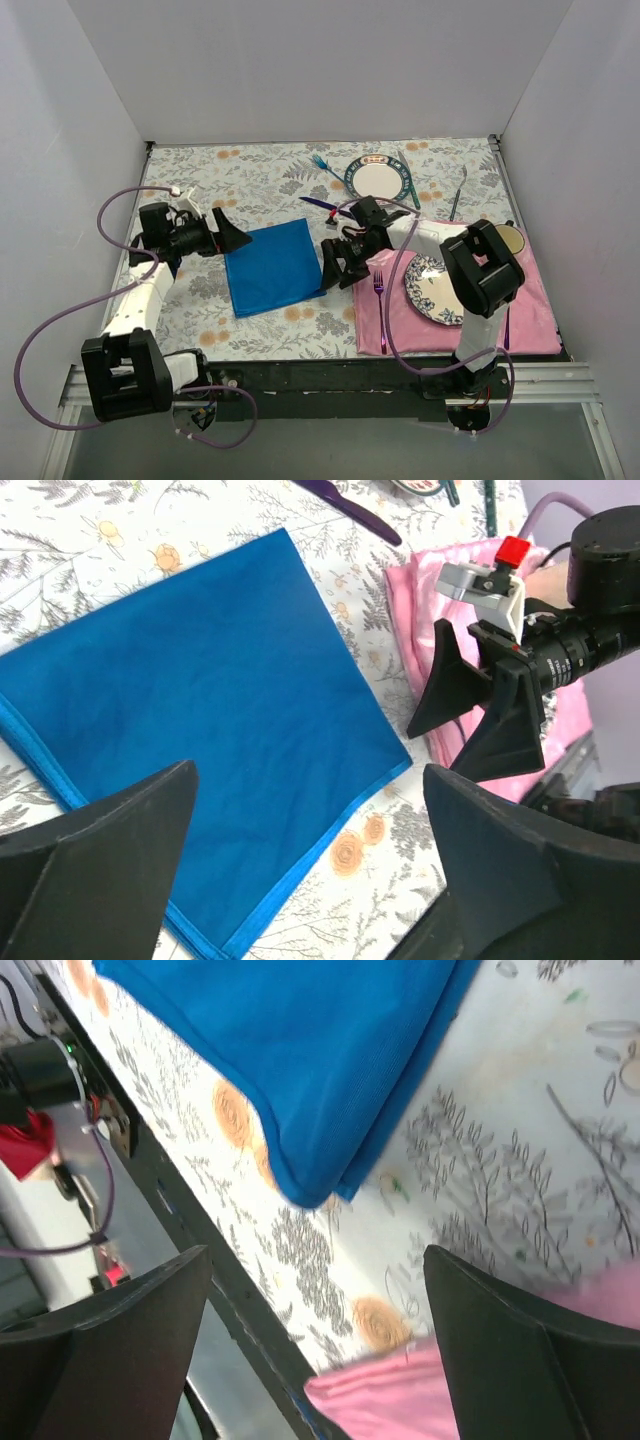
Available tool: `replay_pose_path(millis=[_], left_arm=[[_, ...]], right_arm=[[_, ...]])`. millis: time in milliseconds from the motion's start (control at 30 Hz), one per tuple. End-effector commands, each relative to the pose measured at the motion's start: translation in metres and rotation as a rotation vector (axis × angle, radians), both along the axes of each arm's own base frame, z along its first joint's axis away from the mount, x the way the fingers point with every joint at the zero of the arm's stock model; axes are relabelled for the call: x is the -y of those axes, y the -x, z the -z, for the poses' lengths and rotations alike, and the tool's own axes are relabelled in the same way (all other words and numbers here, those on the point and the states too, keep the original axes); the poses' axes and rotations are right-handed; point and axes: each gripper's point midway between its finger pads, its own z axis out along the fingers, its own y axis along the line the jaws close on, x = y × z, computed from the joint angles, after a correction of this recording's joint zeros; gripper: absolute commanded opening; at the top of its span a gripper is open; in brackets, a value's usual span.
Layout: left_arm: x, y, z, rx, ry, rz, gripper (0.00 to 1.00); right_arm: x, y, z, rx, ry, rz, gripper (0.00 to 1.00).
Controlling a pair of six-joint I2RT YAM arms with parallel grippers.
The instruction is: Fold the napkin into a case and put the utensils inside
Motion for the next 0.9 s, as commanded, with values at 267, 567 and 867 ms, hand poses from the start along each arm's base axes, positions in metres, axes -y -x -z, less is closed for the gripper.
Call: replay_pose_path(millis=[267, 567, 867], left_arm=[[0.042, -0.033, -0.037, -0.017, 0.183, 0.139, 0.98], [0.040, -0.084, -0.055, -0.032, 0.196, -0.058, 0.98], [0.044, -0.087, -0.063, -0.044, 0.366, 0.107, 0.98]], right_arm=[[-0.056, -0.117, -0.170, 0.598, -0.421, -0.128, 0.99], [-0.085, -0.170, -0.201, 0.833, -0.629, -0.082, 0.99], [-0.093, -0.205, -0.206, 0.463, -0.812, 0.082, 0.98]])
